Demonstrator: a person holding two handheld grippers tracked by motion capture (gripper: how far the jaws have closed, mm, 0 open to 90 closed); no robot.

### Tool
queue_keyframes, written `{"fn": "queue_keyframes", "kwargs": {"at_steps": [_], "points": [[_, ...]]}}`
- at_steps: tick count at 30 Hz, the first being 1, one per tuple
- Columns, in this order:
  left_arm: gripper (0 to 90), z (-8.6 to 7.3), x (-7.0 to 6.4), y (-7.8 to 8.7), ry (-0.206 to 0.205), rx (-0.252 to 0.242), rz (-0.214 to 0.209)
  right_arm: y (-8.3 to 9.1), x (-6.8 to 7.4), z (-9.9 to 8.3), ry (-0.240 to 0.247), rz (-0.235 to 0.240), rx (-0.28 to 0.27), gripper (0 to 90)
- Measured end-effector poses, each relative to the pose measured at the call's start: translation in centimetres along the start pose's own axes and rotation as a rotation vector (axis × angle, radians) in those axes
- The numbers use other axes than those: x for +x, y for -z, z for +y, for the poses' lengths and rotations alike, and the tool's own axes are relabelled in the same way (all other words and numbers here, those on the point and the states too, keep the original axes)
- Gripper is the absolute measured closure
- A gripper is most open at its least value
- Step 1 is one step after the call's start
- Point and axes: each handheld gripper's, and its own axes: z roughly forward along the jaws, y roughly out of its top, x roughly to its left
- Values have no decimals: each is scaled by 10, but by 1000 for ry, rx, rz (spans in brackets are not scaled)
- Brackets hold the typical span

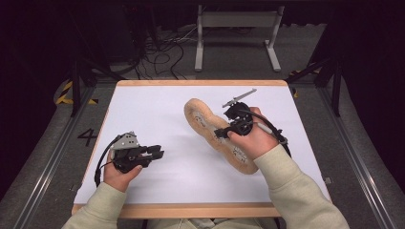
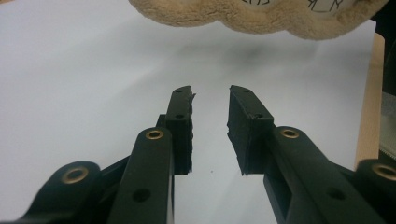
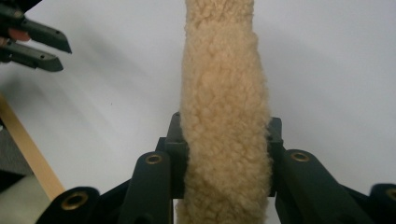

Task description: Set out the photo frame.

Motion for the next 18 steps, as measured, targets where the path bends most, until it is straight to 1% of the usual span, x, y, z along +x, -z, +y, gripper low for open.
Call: {"fn": "queue_keyframes", "kwargs": {"at_steps": [1, 2, 5, 6, 7, 8, 9, 10, 11, 13, 14, 15, 16, 17, 18], "points": [[712, 0, 0, 0, 0, 0, 0, 0, 0, 0, 0, 0, 0, 670], [713, -2, 0, 3, 5, 1, 11, 1, -2, 4, 61, 15, 6, 670], [714, -5, 1, 8, 17, -2, 25, 0, -5, 9, 137, 23, 8, 670], [716, -5, 1, 8, 17, -2, 25, 0, -5, 9, 137, 23, 8, 670], [719, -7, 1, 10, 20, 3, 29, -1, -7, 13, 201, 30, 8, 670], [719, -9, 1, 12, 19, 5, 35, -1, -7, 13, 201, 30, 8, 670], [721, -12, 0, 16, 28, 0, 48, -3, -9, 17, 258, 37, 5, 670], [721, -12, 0, 16, 28, 0, 48, -4, -10, 18, 277, 40, 3, 670], [722, -14, 0, 19, 30, -3, 53, -5, -11, 20, 291, 47, 3, 670], [722, -15, 0, 21, 34, 0, 60, -8, -13, 24, 329, 70, 4, 670], [722, -16, 0, 22, 38, 1, 62, -8, -13, 24, 329, 70, 4, 670], [722, -18, 0, 23, 43, -1, 67, -8, -13, 26, 347, 81, 7, 670], [722, -20, 0, 26, 44, 3, 71, -10, -14, 30, 388, 106, 13, 669], [722, -20, 0, 26, 44, 3, 71, -11, -15, 32, 403, 120, 17, 670], [722, -20, 0, 27, 47, 2, 72, -11, -15, 32, 403, 120, 17, 670]]}}
